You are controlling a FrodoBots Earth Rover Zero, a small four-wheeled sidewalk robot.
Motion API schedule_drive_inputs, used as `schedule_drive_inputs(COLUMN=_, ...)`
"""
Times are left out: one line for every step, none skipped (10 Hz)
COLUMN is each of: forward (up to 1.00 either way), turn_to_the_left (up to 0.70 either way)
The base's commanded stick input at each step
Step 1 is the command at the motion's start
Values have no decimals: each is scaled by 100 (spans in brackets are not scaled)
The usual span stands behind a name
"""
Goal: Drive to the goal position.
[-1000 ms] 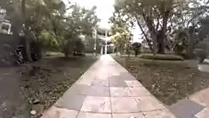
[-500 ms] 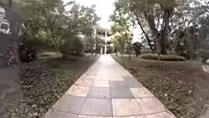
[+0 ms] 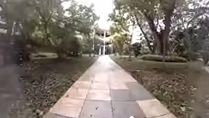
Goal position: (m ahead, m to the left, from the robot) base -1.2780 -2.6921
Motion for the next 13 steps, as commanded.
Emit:
schedule_drive_inputs(forward=100, turn_to_the_left=0)
schedule_drive_inputs(forward=100, turn_to_the_left=0)
schedule_drive_inputs(forward=100, turn_to_the_left=0)
schedule_drive_inputs(forward=100, turn_to_the_left=-20)
schedule_drive_inputs(forward=100, turn_to_the_left=-36)
schedule_drive_inputs(forward=100, turn_to_the_left=-24)
schedule_drive_inputs(forward=100, turn_to_the_left=-9)
schedule_drive_inputs(forward=100, turn_to_the_left=0)
schedule_drive_inputs(forward=100, turn_to_the_left=0)
schedule_drive_inputs(forward=100, turn_to_the_left=0)
schedule_drive_inputs(forward=100, turn_to_the_left=0)
schedule_drive_inputs(forward=100, turn_to_the_left=0)
schedule_drive_inputs(forward=100, turn_to_the_left=-4)
